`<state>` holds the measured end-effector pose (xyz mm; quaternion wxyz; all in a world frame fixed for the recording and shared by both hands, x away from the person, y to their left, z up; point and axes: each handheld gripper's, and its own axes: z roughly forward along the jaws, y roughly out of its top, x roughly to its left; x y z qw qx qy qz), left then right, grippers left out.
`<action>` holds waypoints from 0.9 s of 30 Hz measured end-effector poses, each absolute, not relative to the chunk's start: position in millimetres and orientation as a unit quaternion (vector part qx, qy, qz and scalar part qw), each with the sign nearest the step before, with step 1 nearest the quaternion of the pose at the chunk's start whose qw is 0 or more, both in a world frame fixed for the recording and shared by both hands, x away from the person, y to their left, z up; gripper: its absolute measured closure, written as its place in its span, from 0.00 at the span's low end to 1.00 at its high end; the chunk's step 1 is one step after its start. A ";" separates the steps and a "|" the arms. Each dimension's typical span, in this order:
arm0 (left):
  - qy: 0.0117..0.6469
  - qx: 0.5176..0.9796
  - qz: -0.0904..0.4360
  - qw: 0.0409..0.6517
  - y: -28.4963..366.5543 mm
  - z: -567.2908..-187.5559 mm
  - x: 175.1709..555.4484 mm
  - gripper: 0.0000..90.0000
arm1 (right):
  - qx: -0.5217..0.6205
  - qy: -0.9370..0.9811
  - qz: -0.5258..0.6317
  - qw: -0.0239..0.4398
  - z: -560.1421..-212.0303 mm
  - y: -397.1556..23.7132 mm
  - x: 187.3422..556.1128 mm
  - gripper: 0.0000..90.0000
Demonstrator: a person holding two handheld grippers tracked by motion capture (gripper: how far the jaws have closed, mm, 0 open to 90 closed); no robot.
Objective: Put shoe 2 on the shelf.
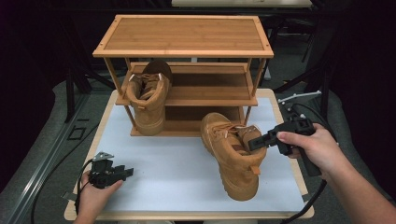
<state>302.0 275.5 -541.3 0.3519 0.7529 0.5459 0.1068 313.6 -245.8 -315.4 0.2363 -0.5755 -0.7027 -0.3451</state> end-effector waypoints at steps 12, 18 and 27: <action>0.546 0.752 0.107 0.353 276.8 -540.9 302.3 0.59 | -0.548 -0.692 -0.415 0.221 -265.8 -235.0 328.3 0.89; 0.547 0.752 0.108 0.353 277.4 -540.9 302.6 0.59 | -0.551 -0.671 -0.446 0.217 -271.5 -228.6 353.9 0.89; 0.546 0.752 0.108 0.353 277.9 -541.8 303.9 0.59 | -0.580 -0.647 -0.467 0.162 -283.4 -216.7 396.6 0.89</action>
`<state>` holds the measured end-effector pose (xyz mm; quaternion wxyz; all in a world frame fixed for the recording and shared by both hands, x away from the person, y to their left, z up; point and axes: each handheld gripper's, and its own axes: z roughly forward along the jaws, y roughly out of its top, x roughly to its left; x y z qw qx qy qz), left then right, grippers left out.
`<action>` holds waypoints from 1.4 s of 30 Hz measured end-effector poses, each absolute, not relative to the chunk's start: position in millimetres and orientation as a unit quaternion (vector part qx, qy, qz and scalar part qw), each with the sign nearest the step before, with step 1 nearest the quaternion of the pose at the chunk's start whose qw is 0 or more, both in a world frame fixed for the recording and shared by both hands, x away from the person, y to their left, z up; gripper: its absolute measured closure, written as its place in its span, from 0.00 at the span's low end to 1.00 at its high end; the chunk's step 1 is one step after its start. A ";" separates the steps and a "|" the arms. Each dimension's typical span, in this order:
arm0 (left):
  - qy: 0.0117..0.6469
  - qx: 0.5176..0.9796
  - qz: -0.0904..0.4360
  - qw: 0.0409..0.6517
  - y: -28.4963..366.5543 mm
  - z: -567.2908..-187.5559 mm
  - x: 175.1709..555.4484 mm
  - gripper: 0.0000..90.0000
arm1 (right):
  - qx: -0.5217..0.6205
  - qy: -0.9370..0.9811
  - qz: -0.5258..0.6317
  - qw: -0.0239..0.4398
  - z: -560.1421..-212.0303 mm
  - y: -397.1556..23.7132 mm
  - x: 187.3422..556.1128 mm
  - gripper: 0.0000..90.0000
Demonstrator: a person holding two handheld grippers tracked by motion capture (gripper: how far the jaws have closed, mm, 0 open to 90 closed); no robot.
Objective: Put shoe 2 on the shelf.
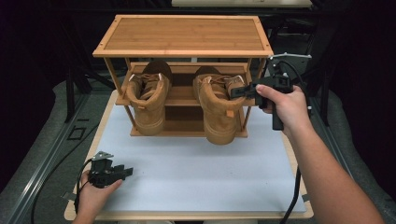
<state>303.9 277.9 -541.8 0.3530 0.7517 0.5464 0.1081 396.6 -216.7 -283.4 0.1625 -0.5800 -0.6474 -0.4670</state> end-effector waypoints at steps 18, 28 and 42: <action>0.547 0.751 0.109 0.353 279.5 -541.8 304.9 0.59 | -0.605 -0.616 -0.491 0.116 -307.7 -204.2 413.9 0.85; 0.543 0.754 0.109 0.354 277.1 -537.1 308.6 0.59 | -0.604 -0.626 -0.486 0.087 -300.9 -201.1 411.4 0.68; 0.505 0.754 0.162 0.388 281.1 -453.0 333.2 0.66 | -0.581 -0.646 -0.496 0.007 -261.5 -218.8 390.8 0.67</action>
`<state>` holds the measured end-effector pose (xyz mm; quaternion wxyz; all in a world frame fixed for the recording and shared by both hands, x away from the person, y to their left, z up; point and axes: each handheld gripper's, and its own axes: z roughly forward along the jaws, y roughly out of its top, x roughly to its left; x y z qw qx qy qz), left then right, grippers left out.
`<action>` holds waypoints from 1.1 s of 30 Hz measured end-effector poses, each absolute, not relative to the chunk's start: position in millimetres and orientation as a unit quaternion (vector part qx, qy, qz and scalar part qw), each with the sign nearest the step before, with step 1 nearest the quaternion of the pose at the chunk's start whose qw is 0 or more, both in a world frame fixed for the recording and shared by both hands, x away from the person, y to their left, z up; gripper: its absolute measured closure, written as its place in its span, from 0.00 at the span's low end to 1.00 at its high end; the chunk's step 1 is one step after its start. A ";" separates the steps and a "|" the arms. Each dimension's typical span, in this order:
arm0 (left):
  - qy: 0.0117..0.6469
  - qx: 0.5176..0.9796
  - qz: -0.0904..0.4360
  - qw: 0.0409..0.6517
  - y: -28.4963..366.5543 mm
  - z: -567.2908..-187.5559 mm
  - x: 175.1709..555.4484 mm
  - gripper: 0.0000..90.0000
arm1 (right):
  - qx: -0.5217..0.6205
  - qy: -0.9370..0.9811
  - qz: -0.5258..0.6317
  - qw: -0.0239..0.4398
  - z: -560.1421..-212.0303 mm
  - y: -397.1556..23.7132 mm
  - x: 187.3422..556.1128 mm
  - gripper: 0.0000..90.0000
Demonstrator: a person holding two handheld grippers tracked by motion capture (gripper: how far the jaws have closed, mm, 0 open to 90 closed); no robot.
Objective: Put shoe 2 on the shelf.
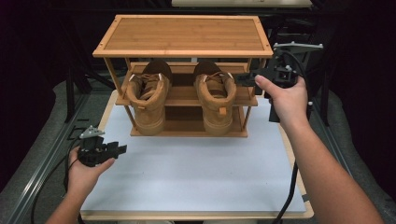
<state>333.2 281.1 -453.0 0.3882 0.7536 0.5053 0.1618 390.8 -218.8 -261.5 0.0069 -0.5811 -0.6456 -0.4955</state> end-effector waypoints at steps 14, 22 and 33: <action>0.491 0.721 0.168 0.460 257.6 -387.6 391.5 1.00 | -0.563 -0.670 -0.478 -0.080 -328.4 -227.3 405.2 1.00; 0.501 0.709 0.175 0.465 243.3 -388.1 417.6 1.00 | -0.575 -0.664 -0.472 -0.076 -372.9 -210.7 425.1 1.00; 0.511 0.695 0.159 0.480 241.7 -389.8 432.9 1.00 | -0.596 -0.643 -0.475 -0.079 -385.0 -194.4 429.8 1.00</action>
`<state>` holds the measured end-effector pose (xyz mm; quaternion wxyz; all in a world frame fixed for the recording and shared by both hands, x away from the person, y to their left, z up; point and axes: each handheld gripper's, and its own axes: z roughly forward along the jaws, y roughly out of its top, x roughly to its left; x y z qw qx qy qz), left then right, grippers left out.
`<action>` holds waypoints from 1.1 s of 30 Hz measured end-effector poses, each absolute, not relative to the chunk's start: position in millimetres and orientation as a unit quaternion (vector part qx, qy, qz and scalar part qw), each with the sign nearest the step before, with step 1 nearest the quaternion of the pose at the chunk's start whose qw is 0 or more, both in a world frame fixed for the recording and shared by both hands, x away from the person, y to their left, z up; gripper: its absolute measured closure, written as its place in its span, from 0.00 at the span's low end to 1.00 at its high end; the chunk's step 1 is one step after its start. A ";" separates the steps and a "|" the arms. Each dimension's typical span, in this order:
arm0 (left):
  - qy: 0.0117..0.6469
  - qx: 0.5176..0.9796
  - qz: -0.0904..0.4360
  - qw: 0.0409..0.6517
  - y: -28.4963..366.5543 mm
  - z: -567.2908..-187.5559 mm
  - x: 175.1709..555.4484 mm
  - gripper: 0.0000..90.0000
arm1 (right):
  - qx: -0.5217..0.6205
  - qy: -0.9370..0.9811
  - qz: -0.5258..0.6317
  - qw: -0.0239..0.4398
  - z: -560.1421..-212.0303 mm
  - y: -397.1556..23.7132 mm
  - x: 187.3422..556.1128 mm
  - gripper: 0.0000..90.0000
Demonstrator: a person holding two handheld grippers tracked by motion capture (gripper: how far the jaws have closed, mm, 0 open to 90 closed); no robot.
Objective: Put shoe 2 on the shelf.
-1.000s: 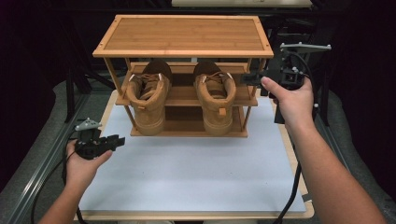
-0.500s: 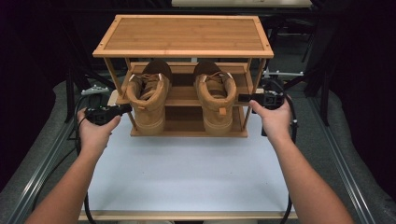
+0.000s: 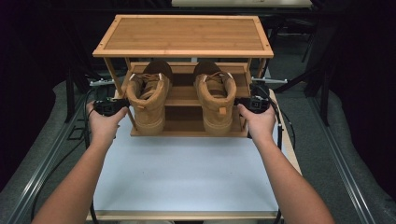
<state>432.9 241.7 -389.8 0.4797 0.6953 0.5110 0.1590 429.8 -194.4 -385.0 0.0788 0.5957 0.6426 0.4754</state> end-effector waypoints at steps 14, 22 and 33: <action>0.495 0.712 0.145 0.477 194.9 -388.4 440.2 1.00 | 0.596 0.632 0.491 0.071 -390.3 -158.5 436.5 1.00; 0.500 0.709 0.143 0.476 192.0 -386.1 441.3 1.00 | 0.596 0.620 0.507 0.056 -392.0 -150.3 435.9 1.00; 0.506 0.707 0.130 0.477 194.7 -386.8 442.3 1.00 | 0.595 0.633 0.489 0.080 -390.7 -148.1 434.0 1.00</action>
